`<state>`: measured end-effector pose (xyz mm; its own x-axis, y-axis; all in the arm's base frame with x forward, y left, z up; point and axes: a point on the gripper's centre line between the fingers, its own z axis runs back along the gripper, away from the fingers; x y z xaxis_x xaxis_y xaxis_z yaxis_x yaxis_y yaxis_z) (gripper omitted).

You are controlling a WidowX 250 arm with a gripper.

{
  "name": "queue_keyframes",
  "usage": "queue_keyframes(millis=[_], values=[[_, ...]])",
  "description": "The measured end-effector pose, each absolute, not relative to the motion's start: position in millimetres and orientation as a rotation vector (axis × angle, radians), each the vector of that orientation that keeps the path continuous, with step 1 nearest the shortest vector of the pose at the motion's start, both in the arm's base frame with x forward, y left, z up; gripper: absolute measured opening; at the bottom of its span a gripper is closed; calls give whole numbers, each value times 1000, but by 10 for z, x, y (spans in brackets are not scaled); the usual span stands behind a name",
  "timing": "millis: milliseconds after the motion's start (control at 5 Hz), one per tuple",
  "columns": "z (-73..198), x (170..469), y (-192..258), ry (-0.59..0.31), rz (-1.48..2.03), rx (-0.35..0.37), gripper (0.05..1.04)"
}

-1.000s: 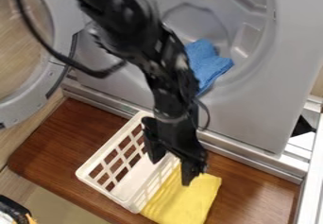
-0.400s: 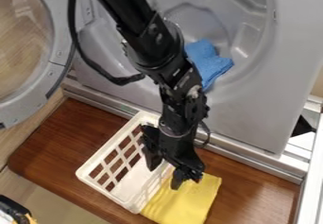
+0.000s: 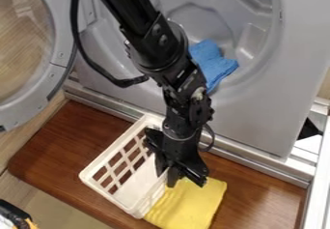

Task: Move the white busket to the left of the yellow cloth

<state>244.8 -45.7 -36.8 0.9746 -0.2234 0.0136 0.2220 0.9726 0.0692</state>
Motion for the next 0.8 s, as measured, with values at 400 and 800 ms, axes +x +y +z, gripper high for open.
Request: queue_keyframes(millis=[400,800], values=[[-212,2441,-346,-14,-229,98,89],[-55,2551,-44,-14,-225,141,89]])
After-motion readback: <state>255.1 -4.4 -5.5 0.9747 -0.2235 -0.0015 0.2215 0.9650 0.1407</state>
